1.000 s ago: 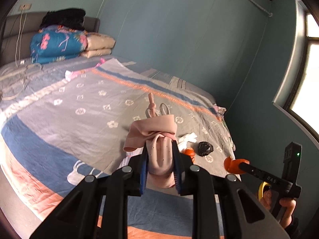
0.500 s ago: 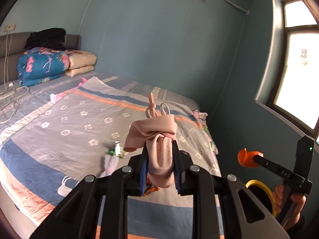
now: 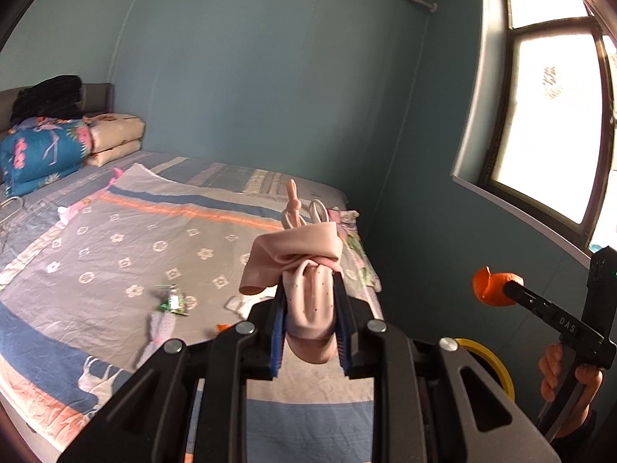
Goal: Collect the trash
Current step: 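Carry the pink cloth bundle and orange peel with both tools over the bin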
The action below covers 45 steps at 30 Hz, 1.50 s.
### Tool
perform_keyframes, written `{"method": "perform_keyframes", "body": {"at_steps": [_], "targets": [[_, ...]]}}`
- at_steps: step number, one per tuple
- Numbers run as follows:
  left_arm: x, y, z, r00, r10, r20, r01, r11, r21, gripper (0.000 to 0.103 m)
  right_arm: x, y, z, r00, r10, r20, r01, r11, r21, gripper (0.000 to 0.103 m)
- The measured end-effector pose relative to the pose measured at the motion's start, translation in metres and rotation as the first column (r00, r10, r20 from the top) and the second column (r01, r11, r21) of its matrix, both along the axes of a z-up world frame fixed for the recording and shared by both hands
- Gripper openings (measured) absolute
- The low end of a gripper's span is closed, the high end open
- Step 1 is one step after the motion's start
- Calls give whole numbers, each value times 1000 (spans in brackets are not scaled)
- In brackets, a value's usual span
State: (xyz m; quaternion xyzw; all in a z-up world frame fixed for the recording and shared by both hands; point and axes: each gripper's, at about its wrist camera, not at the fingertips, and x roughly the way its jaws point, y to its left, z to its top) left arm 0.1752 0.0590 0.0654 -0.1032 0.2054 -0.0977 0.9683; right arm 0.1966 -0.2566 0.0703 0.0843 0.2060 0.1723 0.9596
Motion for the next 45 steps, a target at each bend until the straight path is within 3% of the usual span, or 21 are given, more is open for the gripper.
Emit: {"method": "perform_keyframes", "body": {"at_steps": [10,18,29,45], "targets": [[16,-71,1,992,-126,-16,127,991,38,20,-20,-52,9,996,-87,27,87,996,7,32],[29,-140,-10,968,-247,-41,249,966,71,20,-29,-98,2,984,-177,12,177,984,19,32],[45,-225,-47,916,-387,-110,395,916,66,20,-29,-152,-24,957,-287,-46,289,957,30,33],[72,-299,-125,842,-451,-296,482,875,39,21,-16,-207,-94,902,-375,-212,397,915,74,33]]}}
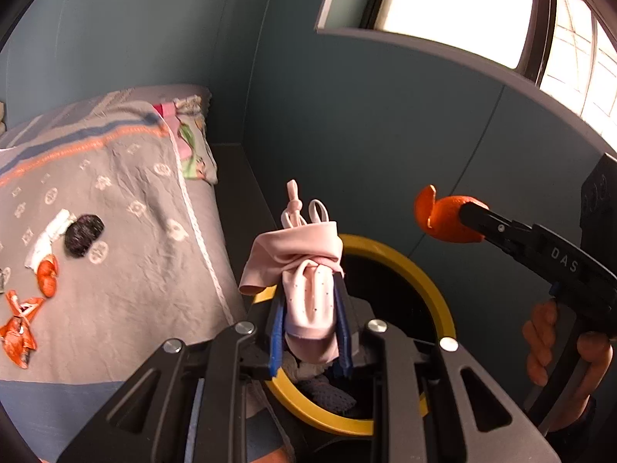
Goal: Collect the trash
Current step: 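Carry the pink cloth bundle and orange peel with both tools over the bin, then open both tools over the bin, dropping the cloth bundle and peel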
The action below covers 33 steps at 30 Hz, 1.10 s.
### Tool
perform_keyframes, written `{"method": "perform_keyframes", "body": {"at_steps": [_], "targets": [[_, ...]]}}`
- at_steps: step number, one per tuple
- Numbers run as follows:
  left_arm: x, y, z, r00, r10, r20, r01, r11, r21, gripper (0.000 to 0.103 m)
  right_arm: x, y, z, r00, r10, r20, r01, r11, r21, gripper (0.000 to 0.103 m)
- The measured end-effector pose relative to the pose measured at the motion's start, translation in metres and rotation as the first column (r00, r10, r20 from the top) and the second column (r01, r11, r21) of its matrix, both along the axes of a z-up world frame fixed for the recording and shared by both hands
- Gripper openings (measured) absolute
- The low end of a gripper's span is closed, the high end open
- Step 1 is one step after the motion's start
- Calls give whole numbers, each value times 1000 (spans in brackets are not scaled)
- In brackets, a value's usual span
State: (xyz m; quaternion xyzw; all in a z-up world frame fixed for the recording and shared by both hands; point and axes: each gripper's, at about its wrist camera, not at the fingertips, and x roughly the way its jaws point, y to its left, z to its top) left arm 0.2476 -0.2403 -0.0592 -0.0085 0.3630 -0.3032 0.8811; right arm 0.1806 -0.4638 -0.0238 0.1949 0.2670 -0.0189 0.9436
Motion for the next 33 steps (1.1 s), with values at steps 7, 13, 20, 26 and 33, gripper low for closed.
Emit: {"method": "perform_keyframes", "body": {"at_steps": [7,13,20,26,33], "targets": [[4,-17,-23,998,-28,-53,29,999,21,23,9,-5,-25,998,-6,-58,6,1000,8,34],[4,-20,-32,996,-45,-81,47,999,17,31,7,-3,-33,998,-22,-67,22,1000,10,36],[4,0,-26,997,-19,-71,18,1000,-16,62,3,-6,-33,996,-60,-65,62,998,21,45],[3,30,-10,998,52,21,-52,999,-11,85,6,6,-29,997,-54,-56,56,998,25,63],[12,83,1,984,170,53,-169,985,-18,91,17,33,-17,1000,-3,-25,3,1000,15,82]]}}
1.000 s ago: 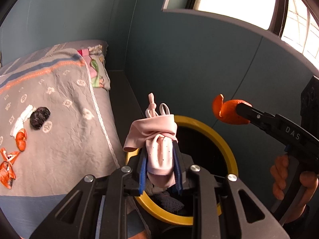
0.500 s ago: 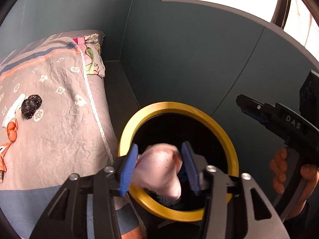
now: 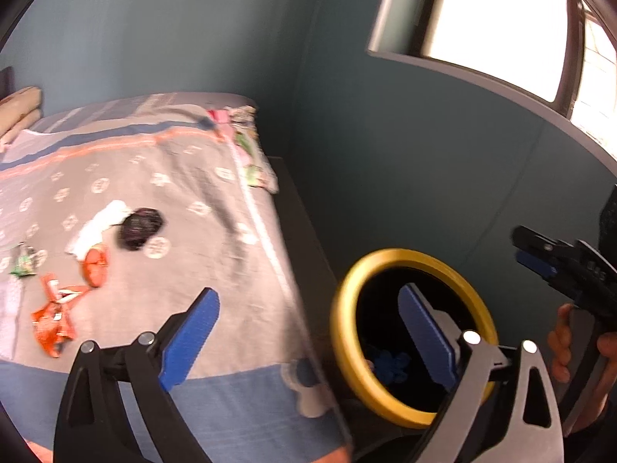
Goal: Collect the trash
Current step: 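Open both tools over the bin, dropping the cloth bundle and peel, then move both open tools back over the trash on the bed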
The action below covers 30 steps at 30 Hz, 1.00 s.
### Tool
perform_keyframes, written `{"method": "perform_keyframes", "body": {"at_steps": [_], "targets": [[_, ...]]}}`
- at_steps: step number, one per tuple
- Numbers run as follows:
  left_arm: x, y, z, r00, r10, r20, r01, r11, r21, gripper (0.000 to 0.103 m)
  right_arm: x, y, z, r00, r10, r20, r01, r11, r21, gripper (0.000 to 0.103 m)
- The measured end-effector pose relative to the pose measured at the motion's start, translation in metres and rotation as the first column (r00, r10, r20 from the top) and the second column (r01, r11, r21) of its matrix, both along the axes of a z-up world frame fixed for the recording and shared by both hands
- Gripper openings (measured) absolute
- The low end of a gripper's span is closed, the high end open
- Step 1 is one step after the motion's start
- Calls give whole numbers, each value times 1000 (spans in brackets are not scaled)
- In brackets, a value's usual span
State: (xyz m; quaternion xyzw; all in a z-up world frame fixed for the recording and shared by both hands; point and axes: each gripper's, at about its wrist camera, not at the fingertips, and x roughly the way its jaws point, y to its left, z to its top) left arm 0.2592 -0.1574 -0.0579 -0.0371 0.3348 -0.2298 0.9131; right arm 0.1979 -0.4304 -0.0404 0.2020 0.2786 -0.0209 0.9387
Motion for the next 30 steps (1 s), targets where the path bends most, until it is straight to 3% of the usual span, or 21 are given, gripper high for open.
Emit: {"method": "perform_keyframes", "body": {"at_steps": [7,14,22,30], "targets": [[8,69,10,992,122,14,-122,992,-20,93,15,40,10,997,81,13,-81,997,-9,85],[13,142,16,967,253,45,-253,967,5,95,38,99,26,980,196,20,-194,980,-49,86],[15,231,6,914,402,54,-404,914,44,95,64,180,32,947,321,-3,-320,944,-79,88],[23,316,-22,852,524,2,-522,848,90,95,92,251,27,907,420,-47,-422,904,-68,88]]}}
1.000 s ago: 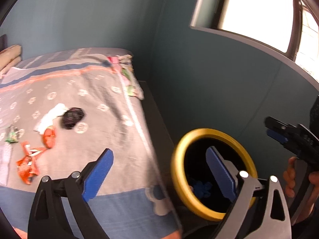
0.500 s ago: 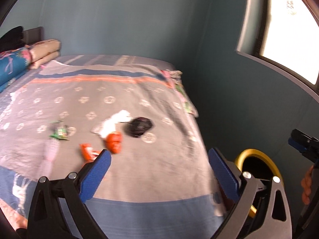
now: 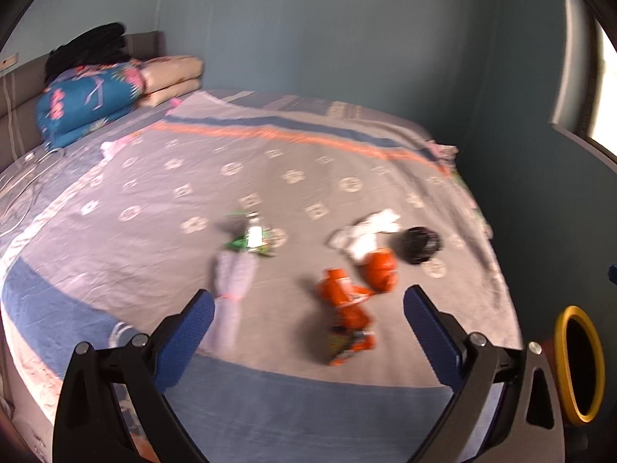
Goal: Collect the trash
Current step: 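Move both open tools back over the trash on the bed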
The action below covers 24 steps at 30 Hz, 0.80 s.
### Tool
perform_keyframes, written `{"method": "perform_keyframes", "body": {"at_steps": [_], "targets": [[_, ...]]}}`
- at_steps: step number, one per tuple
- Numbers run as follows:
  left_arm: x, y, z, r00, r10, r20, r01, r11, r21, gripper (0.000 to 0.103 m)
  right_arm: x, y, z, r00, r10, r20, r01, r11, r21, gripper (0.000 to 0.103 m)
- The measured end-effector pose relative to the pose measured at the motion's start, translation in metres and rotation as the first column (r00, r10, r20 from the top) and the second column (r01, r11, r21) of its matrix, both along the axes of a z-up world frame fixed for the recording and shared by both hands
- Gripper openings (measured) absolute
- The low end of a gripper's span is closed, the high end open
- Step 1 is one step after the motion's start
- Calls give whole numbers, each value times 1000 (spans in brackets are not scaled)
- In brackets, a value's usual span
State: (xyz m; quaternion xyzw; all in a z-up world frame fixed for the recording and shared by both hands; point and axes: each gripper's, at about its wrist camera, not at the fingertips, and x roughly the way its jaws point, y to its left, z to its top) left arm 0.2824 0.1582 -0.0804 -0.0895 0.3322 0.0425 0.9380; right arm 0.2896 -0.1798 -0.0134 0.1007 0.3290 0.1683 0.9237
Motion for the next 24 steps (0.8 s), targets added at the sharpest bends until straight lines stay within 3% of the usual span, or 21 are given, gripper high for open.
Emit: {"method": "perform_keyframes", "body": {"at_steps": [11,24], "targets": [[14,53,-46,994,21,-109,-16,999,42,95,45,101,-40,985,124,-116,-128,992,-25,89],[43,83,-100,978,35,-205,-39,999,-15,95,120,205,-136,903,242,-355,-262,965,-9,88]]}}
